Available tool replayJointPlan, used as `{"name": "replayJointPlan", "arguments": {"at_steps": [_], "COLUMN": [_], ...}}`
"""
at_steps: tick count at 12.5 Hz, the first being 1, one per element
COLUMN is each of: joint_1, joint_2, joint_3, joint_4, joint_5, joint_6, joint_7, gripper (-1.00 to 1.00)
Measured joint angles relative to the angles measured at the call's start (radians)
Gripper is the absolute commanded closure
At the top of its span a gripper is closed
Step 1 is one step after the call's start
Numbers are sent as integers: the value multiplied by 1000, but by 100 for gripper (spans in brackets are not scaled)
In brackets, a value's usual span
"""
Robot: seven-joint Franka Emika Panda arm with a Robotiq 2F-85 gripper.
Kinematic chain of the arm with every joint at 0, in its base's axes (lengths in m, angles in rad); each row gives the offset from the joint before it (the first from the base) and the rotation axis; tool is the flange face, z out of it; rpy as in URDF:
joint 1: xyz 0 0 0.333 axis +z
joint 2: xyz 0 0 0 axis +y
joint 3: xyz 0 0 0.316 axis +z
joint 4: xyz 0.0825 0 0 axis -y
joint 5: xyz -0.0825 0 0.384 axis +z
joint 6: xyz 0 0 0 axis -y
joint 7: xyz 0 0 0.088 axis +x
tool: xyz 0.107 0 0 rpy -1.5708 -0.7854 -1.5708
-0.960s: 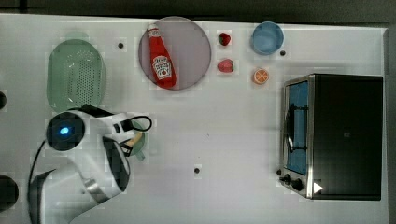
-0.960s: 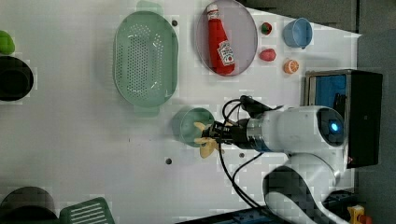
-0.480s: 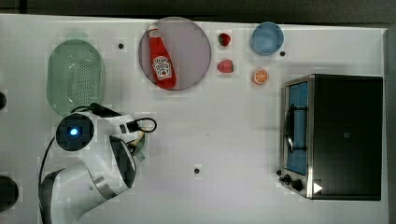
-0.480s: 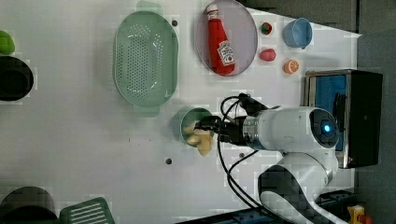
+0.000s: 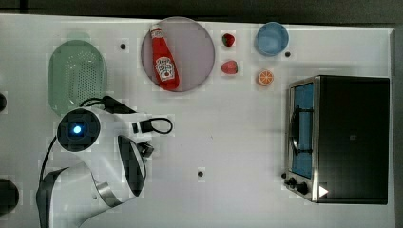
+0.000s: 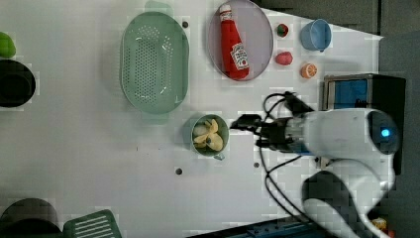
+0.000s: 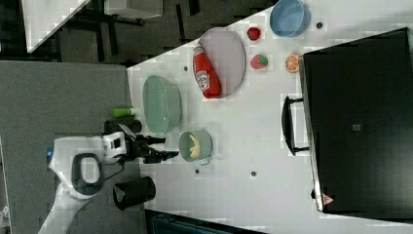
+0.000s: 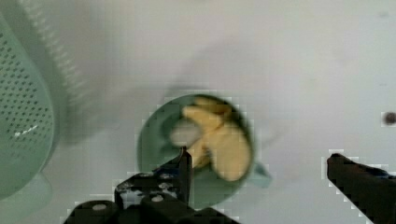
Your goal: Pick Banana and place it in mug.
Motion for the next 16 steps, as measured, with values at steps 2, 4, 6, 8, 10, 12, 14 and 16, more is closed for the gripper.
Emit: {"name": "replayJointPlan", "arguments": {"at_steps": [2,4,6,8,10,12,14,16], "joint_1": [-3,-5,4,-4,-22,-28,-33,-33], "joint_2": [-59,-110,-179,-228,-272,-285,-277,-258], "joint_3": [-73,-153,-248,-345,-422,-477,-477,-451], "joint_4": [86,168,234,300,323,342,343,342], "joint_5": [13,1,4,4,38,54,49,44], "joint_6": [-74,-188,-359,-453,-472,-510,-533,-536], "joint_7": [4,5,4,4,-5,-12,-18,-25], "gripper": [-100,-100,-100,-100,-100,-100,-100,-100]}}
